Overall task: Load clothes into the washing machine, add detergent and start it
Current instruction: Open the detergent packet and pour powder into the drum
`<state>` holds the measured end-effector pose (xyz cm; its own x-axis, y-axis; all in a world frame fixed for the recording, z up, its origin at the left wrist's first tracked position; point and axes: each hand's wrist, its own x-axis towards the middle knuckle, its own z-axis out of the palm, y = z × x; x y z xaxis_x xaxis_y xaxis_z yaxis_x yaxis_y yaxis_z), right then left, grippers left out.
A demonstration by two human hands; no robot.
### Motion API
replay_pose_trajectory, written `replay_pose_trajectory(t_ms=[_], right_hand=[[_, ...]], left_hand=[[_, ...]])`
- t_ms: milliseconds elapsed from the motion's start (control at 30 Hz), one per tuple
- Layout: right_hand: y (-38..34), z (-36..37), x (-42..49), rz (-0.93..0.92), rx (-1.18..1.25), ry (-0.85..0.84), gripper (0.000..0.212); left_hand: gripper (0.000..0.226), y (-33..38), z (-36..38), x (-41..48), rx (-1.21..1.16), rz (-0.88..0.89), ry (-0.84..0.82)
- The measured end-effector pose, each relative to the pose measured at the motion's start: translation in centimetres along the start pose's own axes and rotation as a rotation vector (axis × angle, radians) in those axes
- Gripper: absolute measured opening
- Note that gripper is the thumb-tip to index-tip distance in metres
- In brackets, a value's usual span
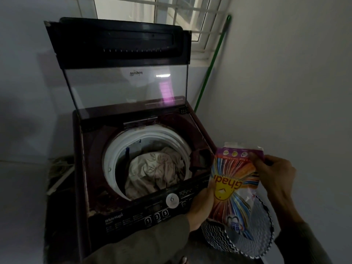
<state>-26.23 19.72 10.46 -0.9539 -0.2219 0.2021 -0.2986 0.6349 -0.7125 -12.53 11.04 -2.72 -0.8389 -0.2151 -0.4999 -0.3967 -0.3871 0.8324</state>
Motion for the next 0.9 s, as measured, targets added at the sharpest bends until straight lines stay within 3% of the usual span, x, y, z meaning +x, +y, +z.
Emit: replay_pose_trajectory(t_ms=[167, 333, 767, 900], right_hand=[[0.7, -0.7, -0.9, 0.041, 0.208, 0.067, 0.022], [1.2, -1.0, -1.7, 0.061, 0.440, 0.092, 0.003], [2.2, 1.0, -1.5, 0.165, 0.746, 0.084, 0.011], [1.4, 2.1, -1.1, 0.171, 0.801, 0.027, 0.013]], left_hand=[[0.056, 0.8, -1.0, -0.4, 0.037, 0.046, -0.091], [0.109, 0.9, -2.0, 0.0, 0.093, 0.146, -0.123], [0.096, 6.5, -4.2, -2.8, 0.603, 0.534, 0.275], [0.096, 8.6, -5.6, -3.6, 0.899, 0.605, 0.455]])
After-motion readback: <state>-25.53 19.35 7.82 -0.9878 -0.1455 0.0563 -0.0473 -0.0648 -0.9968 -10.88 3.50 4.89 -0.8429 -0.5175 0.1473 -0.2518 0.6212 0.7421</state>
